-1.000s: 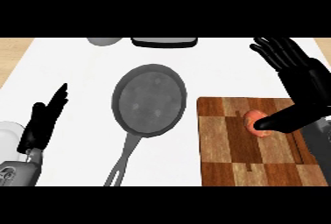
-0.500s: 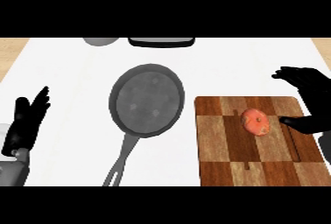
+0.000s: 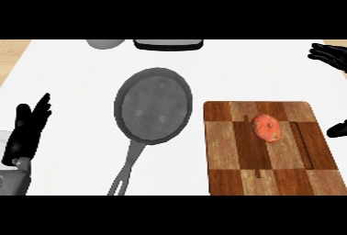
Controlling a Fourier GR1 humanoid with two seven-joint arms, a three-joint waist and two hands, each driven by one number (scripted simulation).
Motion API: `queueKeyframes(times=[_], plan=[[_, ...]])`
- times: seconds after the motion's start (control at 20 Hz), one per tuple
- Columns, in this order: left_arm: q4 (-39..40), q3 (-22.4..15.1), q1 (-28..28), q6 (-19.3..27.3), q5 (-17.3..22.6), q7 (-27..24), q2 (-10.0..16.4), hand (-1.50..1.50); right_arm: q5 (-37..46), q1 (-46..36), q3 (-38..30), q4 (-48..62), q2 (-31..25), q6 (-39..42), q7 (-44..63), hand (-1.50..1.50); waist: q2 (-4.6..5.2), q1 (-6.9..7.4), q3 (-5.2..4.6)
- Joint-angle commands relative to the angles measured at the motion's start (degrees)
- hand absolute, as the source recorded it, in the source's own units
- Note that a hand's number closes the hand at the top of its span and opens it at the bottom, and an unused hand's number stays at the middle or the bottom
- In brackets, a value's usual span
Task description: Pick the squash from the cutting board and place it in the pan
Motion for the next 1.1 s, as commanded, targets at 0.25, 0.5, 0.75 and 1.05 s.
queueKeyframes(times=[0.25,0.5,0.75,1.05], plan=[[1.7,1.5,-0.2,-0.3,-0.5,-1.3,0.8,0.0,18.3,-5.2,10.3,-11.3,-8.2,1.5,7.4,-1.5,-0.1,-0.29,-0.09],[0.3,1.0,1.1,-0.6,-0.6,-0.9,-0.5,0.0,27.6,-5.6,15.4,-14.8,-6.9,0.5,11.4,-1.5,-0.09,-0.2,-0.01],[-2.2,1.0,2.8,0.1,-1.1,0.4,-1.8,0.0,35.0,-2.5,19.8,-19.6,-3.7,-0.2,15.5,-1.5,-0.2,-0.5,0.02],[-0.9,4.0,2.4,-3.0,-1.6,-2.5,-0.5,0.0,41.1,-0.3,16.7,-18.4,-1.3,2.4,13.1,-1.5,-0.14,-0.53,0.02]])
